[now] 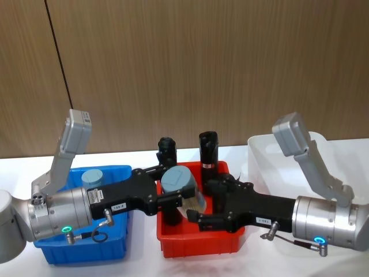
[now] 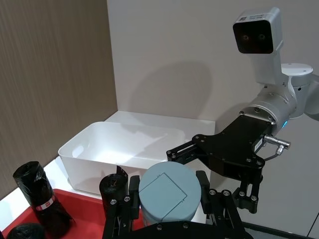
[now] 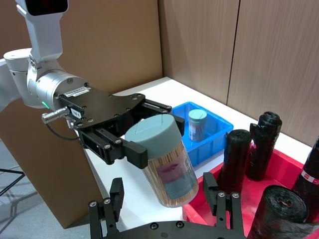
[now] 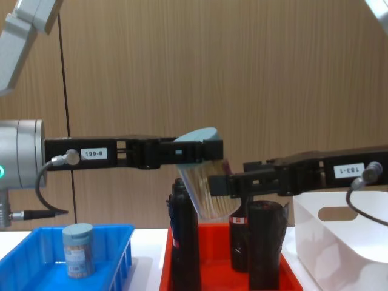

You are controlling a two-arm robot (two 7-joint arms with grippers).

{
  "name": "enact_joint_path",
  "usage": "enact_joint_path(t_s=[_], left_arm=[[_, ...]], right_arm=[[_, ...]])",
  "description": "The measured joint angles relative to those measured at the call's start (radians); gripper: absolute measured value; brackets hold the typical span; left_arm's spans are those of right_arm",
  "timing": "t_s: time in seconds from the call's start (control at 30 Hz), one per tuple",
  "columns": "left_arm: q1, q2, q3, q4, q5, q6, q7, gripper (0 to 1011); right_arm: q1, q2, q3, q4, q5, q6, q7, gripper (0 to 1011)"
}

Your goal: Pick the cotton swabs from the blue box and place them into the white box.

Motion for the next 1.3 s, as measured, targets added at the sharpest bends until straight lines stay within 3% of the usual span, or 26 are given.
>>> enact_joint_path(t_s=[1.3], left_arm=[[0.000, 0.000, 0.000, 0.000, 0.000, 0.000, 0.000, 681]], right_arm=[[0.040, -0.052, -0.069, 0.065, -0.031, -0.062, -0.042, 1002]])
